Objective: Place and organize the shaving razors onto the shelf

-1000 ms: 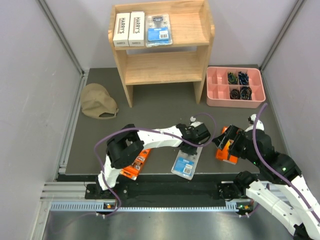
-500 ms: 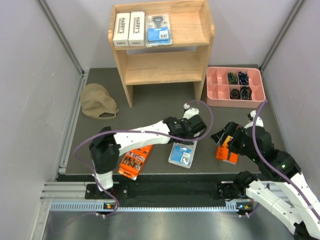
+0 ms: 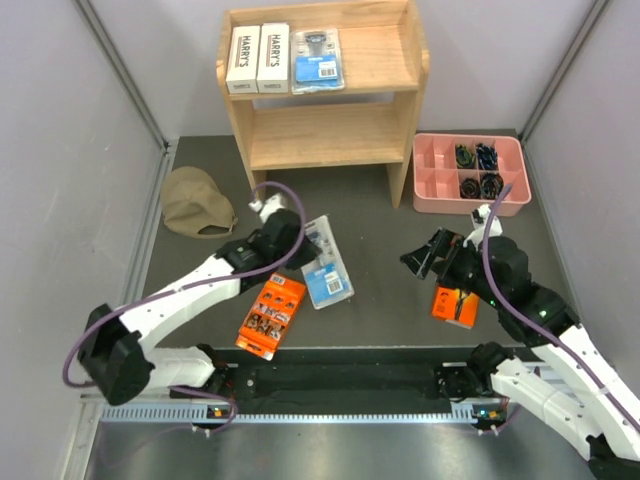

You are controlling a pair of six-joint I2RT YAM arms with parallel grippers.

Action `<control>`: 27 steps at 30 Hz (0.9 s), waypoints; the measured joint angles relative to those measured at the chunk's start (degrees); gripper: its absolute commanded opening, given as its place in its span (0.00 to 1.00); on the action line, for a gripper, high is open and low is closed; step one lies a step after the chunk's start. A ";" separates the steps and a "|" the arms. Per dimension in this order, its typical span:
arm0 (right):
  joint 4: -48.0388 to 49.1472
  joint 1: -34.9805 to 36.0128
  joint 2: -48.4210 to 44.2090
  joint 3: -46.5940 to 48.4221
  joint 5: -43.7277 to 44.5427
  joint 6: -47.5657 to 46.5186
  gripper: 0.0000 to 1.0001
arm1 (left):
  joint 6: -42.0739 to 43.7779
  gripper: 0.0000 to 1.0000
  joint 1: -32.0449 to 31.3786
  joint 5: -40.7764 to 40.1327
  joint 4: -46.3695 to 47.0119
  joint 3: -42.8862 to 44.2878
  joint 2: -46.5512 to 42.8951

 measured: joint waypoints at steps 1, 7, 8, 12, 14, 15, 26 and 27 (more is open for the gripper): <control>1.44 0.24 0.00 -0.70 -0.35 0.02 0.99 | -2.12 0.00 1.79 0.52 1.44 -3.10 -2.40; 8.74 7.21 1.79 -4.72 1.53 0.46 0.99 | -13.49 0.00 7.56 2.80 6.16 -12.90 -11.19; 9.86 9.70 2.78 -5.01 2.58 0.55 0.99 | -15.37 0.00 8.09 2.99 6.80 -13.60 -11.91; 15.58 20.00 8.46 -6.16 7.67 0.57 0.99 | -22.01 0.00 9.86 5.42 11.87 -16.57 -13.49; 18.32 23.30 11.43 -6.73 10.03 0.55 0.99 | -24.94 0.00 10.75 7.21 14.97 -18.49 -13.64; 20.39 25.27 13.29 -7.23 11.56 0.55 0.99 | -26.47 0.00 11.13 8.26 16.44 -19.54 -13.60; 35.17 32.44 24.22 -8.90 18.93 -1.77 0.82 | -35.28 0.00 12.66 17.07 27.85 -23.98 -11.50; 36.13 32.44 25.24 -8.87 19.30 -1.90 0.79 | -35.63 0.00 12.72 17.62 28.50 -24.22 -11.50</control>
